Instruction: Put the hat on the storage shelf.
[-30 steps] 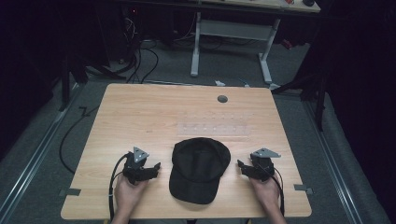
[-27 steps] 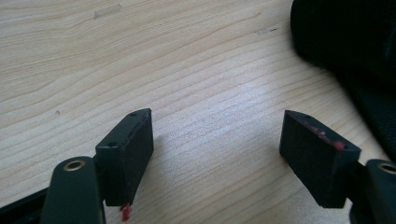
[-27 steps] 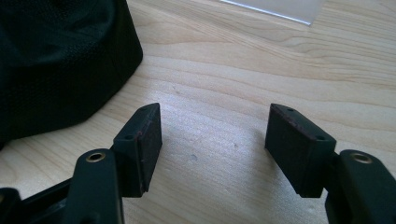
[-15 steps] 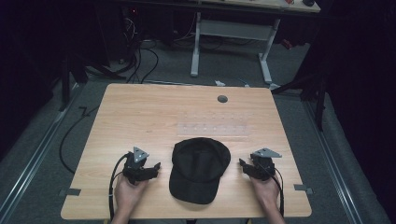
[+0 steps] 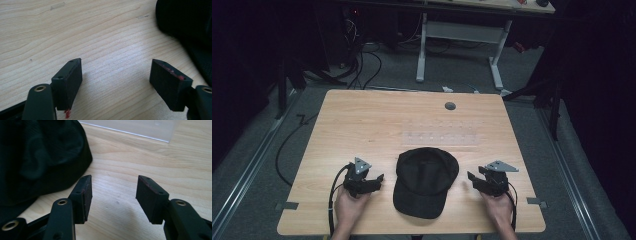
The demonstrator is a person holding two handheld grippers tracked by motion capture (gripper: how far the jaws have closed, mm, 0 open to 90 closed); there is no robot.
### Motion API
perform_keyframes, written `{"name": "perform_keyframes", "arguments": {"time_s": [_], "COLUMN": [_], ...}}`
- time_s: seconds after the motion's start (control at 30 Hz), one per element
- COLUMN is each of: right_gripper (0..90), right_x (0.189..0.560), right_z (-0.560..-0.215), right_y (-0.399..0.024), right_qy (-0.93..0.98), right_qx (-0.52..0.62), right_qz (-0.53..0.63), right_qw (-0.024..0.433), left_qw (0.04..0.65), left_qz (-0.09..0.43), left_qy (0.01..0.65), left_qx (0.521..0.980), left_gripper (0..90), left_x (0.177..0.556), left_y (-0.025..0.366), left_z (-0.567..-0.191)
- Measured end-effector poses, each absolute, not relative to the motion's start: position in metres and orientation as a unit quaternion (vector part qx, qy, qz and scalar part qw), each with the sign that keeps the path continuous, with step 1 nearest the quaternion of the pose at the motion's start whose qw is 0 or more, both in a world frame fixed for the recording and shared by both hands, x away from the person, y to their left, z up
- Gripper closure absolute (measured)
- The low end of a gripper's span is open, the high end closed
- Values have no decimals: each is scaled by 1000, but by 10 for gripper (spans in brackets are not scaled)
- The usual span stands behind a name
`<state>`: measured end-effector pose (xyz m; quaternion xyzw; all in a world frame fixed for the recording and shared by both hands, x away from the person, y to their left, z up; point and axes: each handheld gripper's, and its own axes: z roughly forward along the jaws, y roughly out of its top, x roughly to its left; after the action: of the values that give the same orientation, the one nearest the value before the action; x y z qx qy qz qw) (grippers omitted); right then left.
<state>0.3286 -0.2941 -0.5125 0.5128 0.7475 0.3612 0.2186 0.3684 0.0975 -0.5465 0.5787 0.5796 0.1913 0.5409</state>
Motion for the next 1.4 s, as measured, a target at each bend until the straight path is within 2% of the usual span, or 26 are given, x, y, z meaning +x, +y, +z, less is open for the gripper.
{"name": "perform_keyframes", "arguments": {"time_s": [0.87, 1.0, 1.4], "right_gripper": [518, 548, 578], "right_x": [312, 313, 324], "right_z": [-477, -474, -474], "right_y": [-259, -253, -238], "right_qy": [764, 769, 784], "right_qx": [450, 437, 435], "right_qz": [417, 423, 411], "right_qw": [201, 199, 162], "left_qw": [540, 540, 541], "left_qz": [192, 193, 193], "left_qy": [579, 580, 580], "left_qx": [579, 578, 578], "left_gripper": [264, 270, 273], "left_x": [368, 368, 368], "left_y": [97, 97, 98], "left_z": [-547, -546, -546]}}
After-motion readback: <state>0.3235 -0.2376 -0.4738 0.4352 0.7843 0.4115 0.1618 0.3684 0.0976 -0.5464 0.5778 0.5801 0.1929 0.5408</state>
